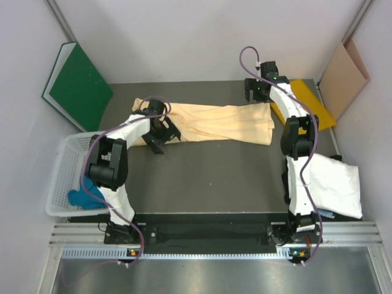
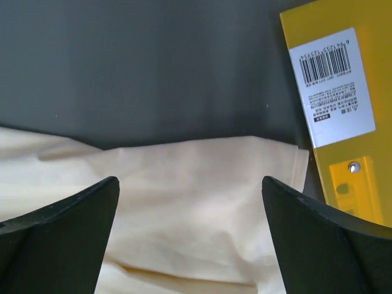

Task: Fold and stack the t-shirts
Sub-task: Fold the tshirt

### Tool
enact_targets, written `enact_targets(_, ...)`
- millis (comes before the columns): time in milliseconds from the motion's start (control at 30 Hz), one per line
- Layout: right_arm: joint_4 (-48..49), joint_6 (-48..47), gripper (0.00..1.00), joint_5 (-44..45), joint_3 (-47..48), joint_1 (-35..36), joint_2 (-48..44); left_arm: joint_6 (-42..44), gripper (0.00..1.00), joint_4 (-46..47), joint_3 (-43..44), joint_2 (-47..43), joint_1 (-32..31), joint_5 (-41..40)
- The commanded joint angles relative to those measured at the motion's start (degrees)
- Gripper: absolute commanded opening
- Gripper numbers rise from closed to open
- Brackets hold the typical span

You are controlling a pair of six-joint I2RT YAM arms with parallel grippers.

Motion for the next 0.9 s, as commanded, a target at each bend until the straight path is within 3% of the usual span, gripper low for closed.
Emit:
enact_targets(0,3.26,-1.51,1.00,-1.73,4.14,-0.27,2.65,-7.52,0.99,3.77,0.62,-0.88,2.50,1.83)
enact_targets(267,3.61,-1.60,0.99,-5.24,1.60,-0.10,6.09,-10.34,0.98,1.49,3.07,5.61,4.26,0.34)
enact_targets(400,2.82,-1.69,1.00,-3.93,-0.25,-0.10,5.03,-11.39,0.93,-0.09,5.44,9.40,4.79,-0.80)
enact_targets(433,2.74,-1.60,0.98,-3.49,-1.21,-0.10,4.59,-11.39,0.87,-1.23,6.41,11.06,4.79,-1.15)
enact_targets(500,2.21,-1.69,0.86,-2.96,-2.35,-0.10,3.54,-11.48,0.75,-1.85,9.13,12.56,5.05,-2.47)
enact_targets(533,1.95,-1.52,0.63,-2.61,-3.49,-0.10,3.19,-11.66,0.43,-2.55,10.88,13.79,5.23,-3.00)
enact_targets(600,0.20,-1.07,0.36,-2.35,-5.51,-0.19,2.22,-11.40,0.06,-3.60,13.17,15.29,5.58,-5.96)
enact_targets(633,-0.51,-0.90,0.07,-1.82,-6.48,-0.19,1.78,-10.96,0.00,-5.00,16.49,17.38,5.67,-6.77)
enact_targets(667,-1.21,-0.20,0.00,-1.64,-7.80,-0.19,1.17,-10.43,0.00,-7.19,18.35,18.54,5.84,-7.56)
enact_targets(867,-1.75,1.91,0.00,-5.07,-27.38,-0.27,-10.41,-5.78,0.00,-7.58,28.99,23.99,5.85,-12.84)
